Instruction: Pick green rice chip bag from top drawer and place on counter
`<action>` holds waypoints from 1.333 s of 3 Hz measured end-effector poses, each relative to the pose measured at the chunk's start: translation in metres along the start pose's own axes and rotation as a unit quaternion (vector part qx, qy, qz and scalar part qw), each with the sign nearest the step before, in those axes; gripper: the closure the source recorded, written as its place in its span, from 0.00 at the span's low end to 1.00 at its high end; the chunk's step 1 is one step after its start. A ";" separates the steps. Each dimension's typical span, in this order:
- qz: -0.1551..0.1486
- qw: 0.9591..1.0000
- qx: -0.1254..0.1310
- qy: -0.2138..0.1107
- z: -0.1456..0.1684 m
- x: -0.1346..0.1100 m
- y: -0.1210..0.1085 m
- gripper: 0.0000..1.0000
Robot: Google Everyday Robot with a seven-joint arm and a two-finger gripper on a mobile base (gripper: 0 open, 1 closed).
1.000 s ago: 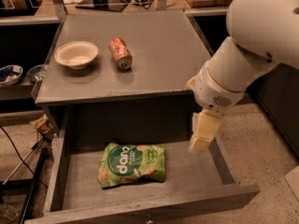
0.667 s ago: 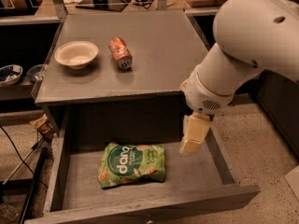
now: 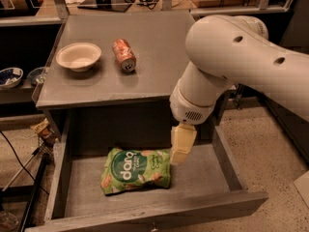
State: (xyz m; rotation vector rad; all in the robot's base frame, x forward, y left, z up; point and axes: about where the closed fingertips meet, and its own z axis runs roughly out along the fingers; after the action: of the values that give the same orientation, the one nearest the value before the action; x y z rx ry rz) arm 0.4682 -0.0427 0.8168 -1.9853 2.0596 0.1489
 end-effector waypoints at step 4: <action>0.009 0.999 -0.031 -0.002 0.078 -0.018 0.018 0.00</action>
Offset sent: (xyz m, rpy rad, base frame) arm 0.0023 0.0392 -0.0460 -0.0458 -0.0205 0.0868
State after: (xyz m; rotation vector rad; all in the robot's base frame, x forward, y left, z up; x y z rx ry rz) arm 0.4605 -0.0036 0.7449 -2.0004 2.0961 0.2219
